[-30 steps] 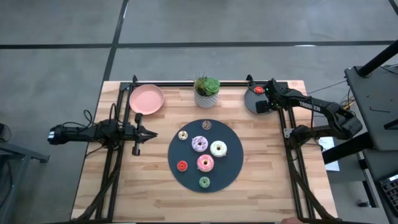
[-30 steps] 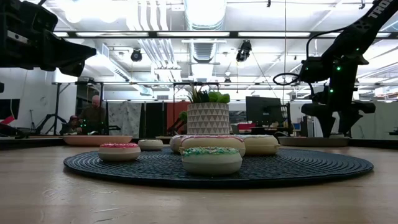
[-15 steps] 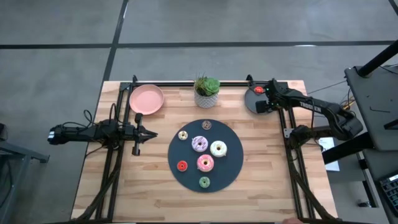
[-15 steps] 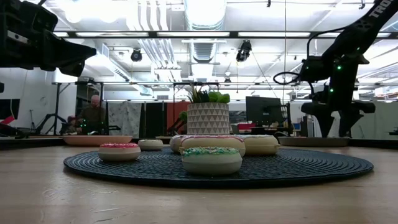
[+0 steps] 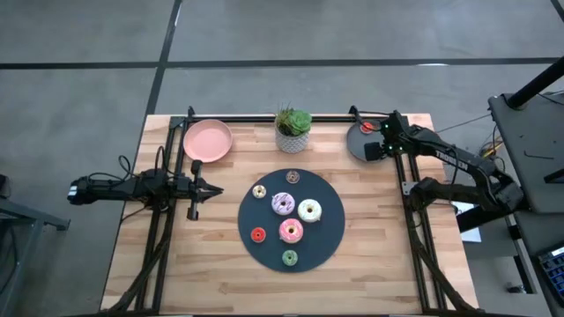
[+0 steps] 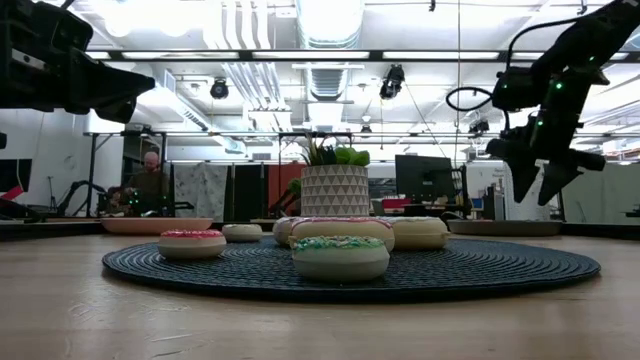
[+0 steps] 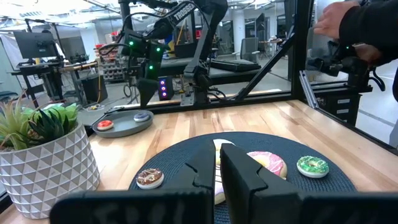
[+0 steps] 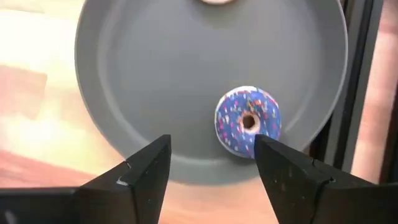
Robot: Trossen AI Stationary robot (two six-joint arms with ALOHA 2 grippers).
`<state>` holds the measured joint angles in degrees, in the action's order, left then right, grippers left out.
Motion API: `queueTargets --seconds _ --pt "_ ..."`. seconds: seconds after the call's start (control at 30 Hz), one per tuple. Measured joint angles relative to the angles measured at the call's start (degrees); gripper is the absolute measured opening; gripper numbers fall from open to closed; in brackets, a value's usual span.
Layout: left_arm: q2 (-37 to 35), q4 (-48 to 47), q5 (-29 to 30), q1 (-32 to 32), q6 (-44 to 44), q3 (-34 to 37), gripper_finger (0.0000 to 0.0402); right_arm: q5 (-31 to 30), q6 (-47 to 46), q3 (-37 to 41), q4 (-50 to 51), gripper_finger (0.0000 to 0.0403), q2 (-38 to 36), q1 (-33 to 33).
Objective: Pick & Place donuts
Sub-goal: Put the small brown donut on the gray plate
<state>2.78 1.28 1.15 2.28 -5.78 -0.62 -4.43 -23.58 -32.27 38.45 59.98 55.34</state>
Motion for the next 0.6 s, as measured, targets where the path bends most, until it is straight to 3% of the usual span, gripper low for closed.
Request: queueTargets --seconds 0.33,0.6 --pt "-0.02 0.0 -0.02 0.0 -0.01 0.0 0.0 1.77 0.62 -0.02 2.12 0.0132 -5.04 -3.86" --pt "0.0 0.0 0.0 0.0 -0.02 0.0 0.0 3.26 0.66 -0.47 1.43 0.0053 -5.56 -11.19"
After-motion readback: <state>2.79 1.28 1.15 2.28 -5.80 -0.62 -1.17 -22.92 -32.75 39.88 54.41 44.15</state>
